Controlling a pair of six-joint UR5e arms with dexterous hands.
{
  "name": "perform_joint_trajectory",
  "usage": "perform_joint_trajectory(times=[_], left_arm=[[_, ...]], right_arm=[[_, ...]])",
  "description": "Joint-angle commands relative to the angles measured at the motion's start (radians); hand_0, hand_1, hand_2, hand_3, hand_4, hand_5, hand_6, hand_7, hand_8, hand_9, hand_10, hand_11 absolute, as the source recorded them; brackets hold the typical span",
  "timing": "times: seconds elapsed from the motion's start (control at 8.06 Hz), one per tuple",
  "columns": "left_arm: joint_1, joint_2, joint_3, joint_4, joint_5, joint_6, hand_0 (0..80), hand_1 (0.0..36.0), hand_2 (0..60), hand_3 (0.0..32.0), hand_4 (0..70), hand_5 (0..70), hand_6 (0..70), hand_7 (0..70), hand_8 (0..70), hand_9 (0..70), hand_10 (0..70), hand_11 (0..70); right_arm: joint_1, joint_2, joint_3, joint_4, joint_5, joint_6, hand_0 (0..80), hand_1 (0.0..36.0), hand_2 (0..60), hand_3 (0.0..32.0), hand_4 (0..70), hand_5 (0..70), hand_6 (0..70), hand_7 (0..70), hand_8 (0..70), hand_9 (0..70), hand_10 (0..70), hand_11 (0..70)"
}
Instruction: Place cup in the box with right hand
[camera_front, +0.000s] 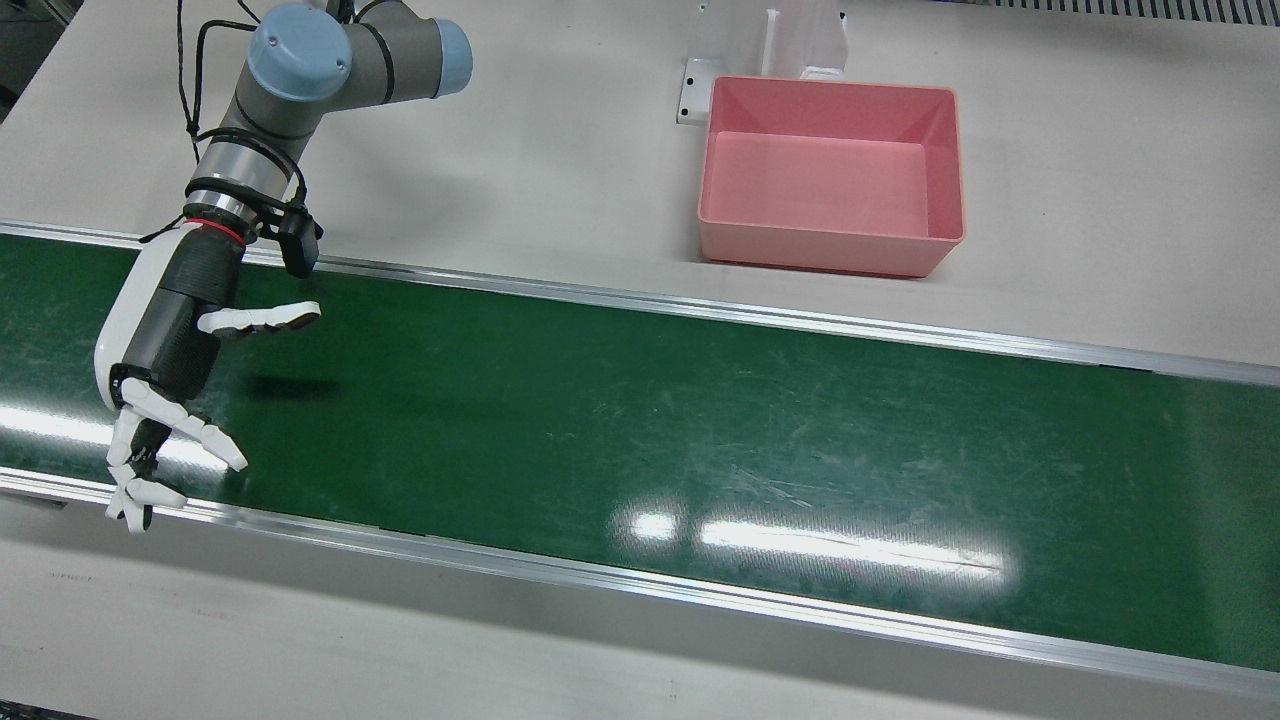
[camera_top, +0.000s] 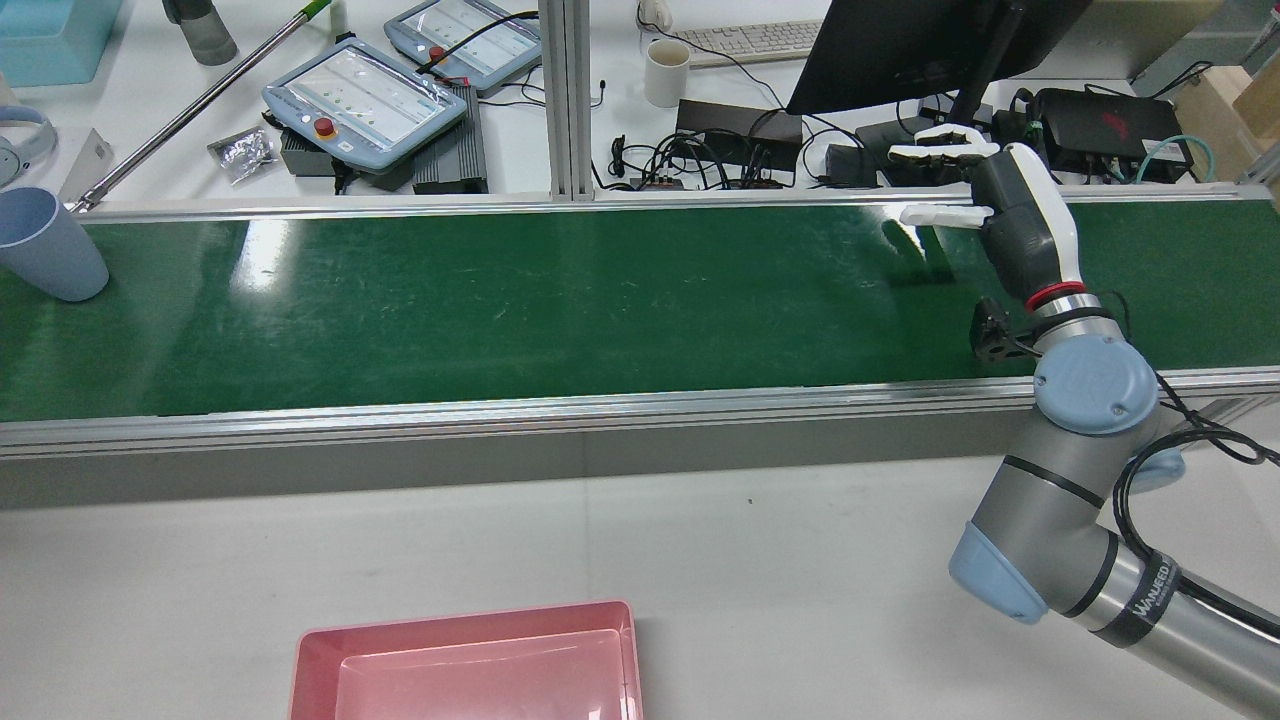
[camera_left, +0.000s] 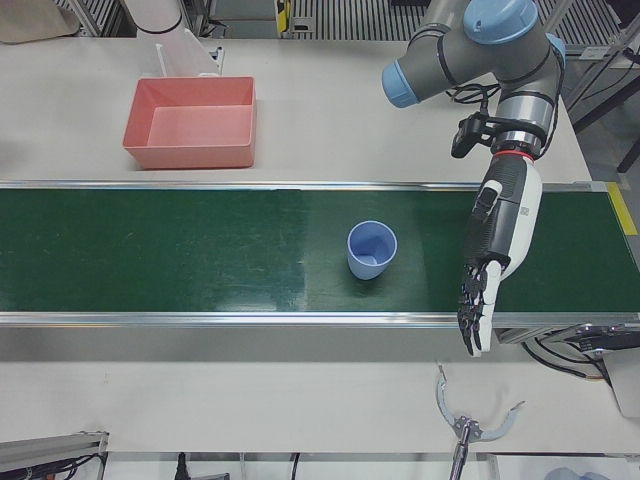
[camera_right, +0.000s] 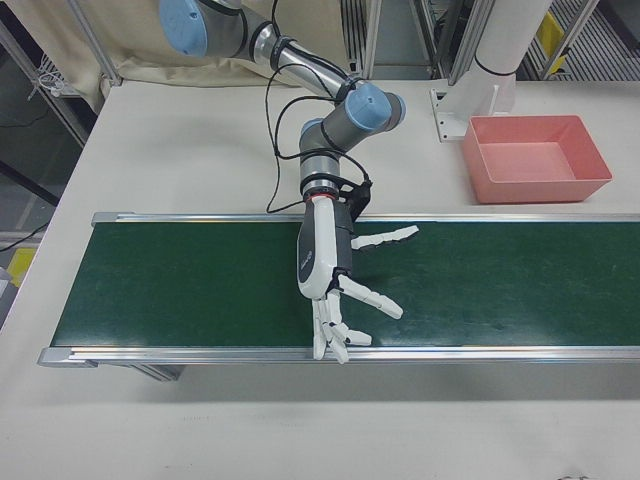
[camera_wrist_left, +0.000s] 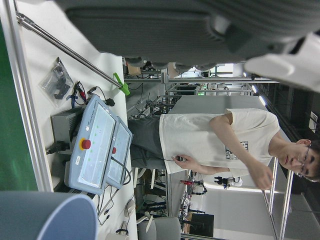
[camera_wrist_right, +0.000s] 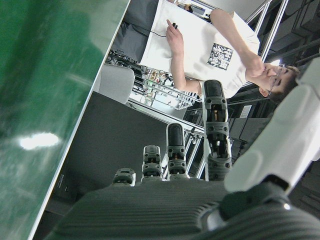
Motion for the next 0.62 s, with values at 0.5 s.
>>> perform_joint_trajectory(times=[0.5], left_arm=[[0.0,0.0,0.0,0.0,-0.002,0.0,0.0,0.0,0.0,0.0,0.0,0.0,0.0,0.0,0.0,0.0,0.0,0.0]], right_arm=[[0.002,-0.007,0.001,0.024,0.0,0.035,43.7,0.0,0.0,9.0,36.7,1.4,6.9,43.0,7.0,15.9,2.3,3.5]])
